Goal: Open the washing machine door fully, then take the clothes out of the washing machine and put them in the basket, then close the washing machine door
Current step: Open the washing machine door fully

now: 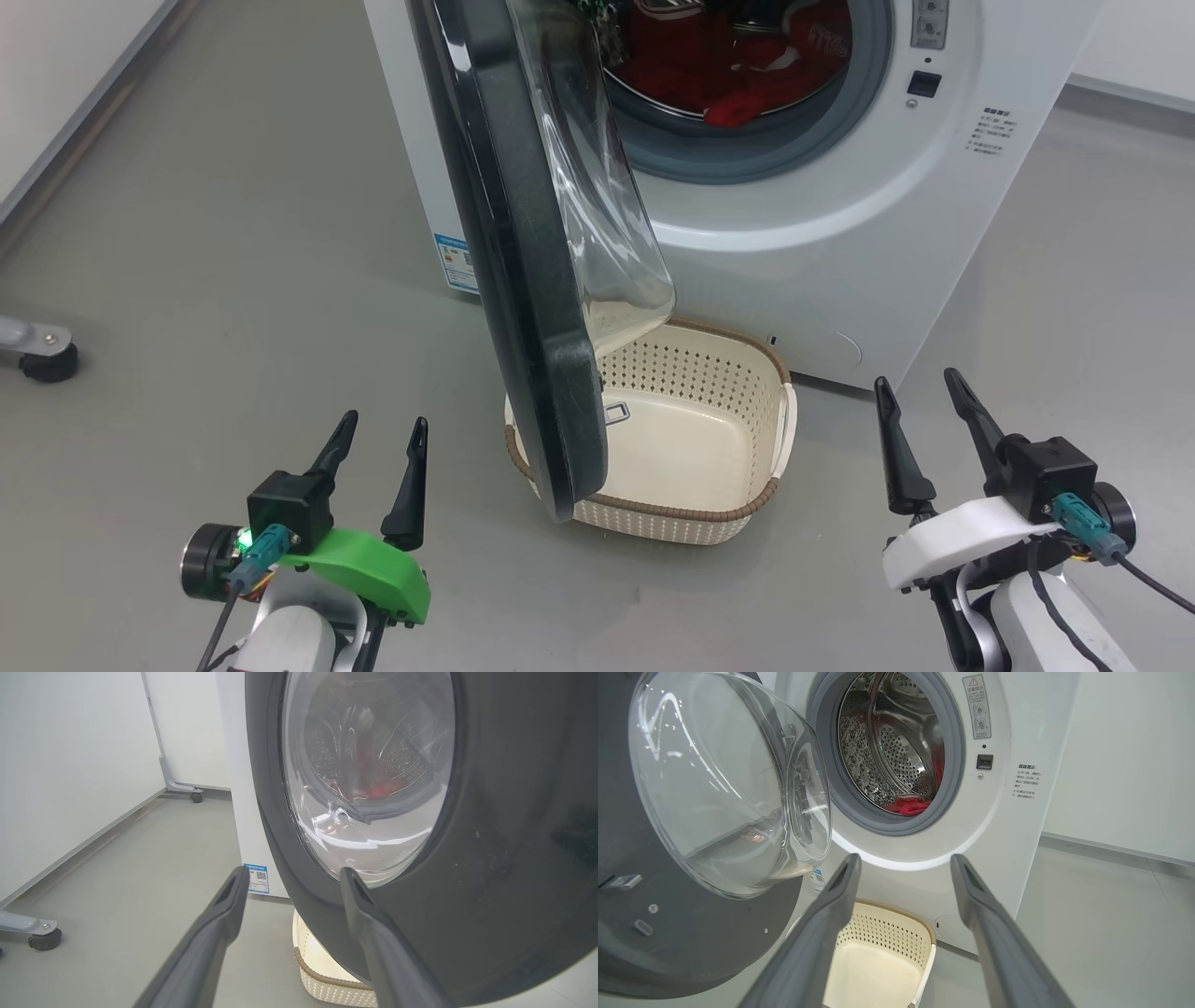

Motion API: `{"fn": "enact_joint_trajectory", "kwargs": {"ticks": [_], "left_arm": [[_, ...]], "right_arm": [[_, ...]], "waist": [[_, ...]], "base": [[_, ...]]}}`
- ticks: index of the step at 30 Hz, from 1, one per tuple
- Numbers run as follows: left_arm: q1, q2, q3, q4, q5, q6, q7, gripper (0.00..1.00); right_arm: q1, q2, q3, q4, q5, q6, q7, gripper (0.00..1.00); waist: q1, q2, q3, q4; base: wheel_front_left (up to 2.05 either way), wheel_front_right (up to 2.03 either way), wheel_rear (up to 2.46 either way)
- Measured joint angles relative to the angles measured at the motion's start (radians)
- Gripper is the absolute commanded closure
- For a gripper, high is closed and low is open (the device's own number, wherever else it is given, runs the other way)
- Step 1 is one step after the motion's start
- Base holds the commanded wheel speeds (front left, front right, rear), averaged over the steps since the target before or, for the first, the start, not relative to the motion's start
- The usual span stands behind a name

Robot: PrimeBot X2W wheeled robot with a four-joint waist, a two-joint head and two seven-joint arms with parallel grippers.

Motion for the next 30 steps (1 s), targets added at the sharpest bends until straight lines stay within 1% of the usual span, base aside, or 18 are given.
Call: {"fn": "enact_joint_trajectory", "kwargs": {"ticks": [2,3,4,5,14,18,21,25,28,29,30], "left_arm": [[0.000,0.000,0.000,0.000,0.000,0.000,0.000,0.00],[0.000,0.000,0.001,0.001,0.000,0.000,0.000,0.29],[0.000,0.000,0.000,0.002,0.000,0.000,0.000,0.73],[0.000,0.000,0.000,0.002,0.000,0.000,0.000,1.00],[0.000,0.000,0.000,0.004,-0.001,0.000,0.000,1.00],[-0.001,0.000,0.012,-0.028,-0.001,0.000,0.000,1.00],[-0.003,0.000,0.043,-0.086,-0.002,0.000,0.000,1.00],[-0.026,0.001,0.077,-0.207,0.002,0.002,0.000,1.00],[-0.061,0.001,0.092,-0.316,0.029,0.005,0.000,1.00],[-0.061,0.001,0.092,-0.316,0.029,0.005,0.000,1.00],[-0.071,0.001,0.092,-0.351,0.041,0.005,0.000,1.00]], "right_arm": [[0.002,0.004,-0.005,0.000,-0.005,0.000,0.000,0.00],[0.003,0.005,-0.007,0.000,-0.007,0.003,0.000,0.00],[0.005,0.007,-0.010,0.001,-0.008,0.008,0.000,0.00],[0.008,0.009,-0.012,0.001,-0.010,0.009,0.000,0.00],[0.016,0.024,-0.035,0.005,-0.037,0.024,0.000,0.00],[0.016,0.027,-0.044,0.007,-0.049,0.031,0.000,0.00],[0.016,0.030,-0.049,0.012,-0.053,0.037,0.000,0.00],[0.017,0.035,-0.061,0.013,-0.060,0.044,0.000,0.00],[0.017,0.041,-0.066,0.013,-0.065,0.044,0.000,0.00],[0.017,0.041,-0.066,0.013,-0.065,0.044,0.000,0.00],[0.017,0.043,-0.067,0.013,-0.067,0.045,0.000,0.00]], "waist": [[0.0000,0.0000,0.000,0.001],[0.0000,0.0000,0.000,0.001],[0.0000,0.0000,0.000,0.002],[0.0000,0.0000,0.000,0.002],[0.0000,0.0000,0.002,0.003],[0.0000,0.0000,0.001,0.004],[0.0000,0.0000,0.000,0.004],[0.0000,0.0000,-0.003,0.004],[0.0000,0.0000,-0.006,0.005],[0.0000,0.0000,-0.006,0.005],[0.0000,0.0000,-0.006,0.005]], "base": [[0.00,0.00,0.00],[0.00,0.00,0.00],[0.00,0.00,0.00],[0.00,0.00,0.00],[0.00,0.00,0.00],[0.00,0.00,0.00],[0.00,0.00,0.00],[0.00,0.00,0.00],[0.00,0.00,0.00],[0.00,0.00,0.00],[0.00,0.00,0.00]]}}
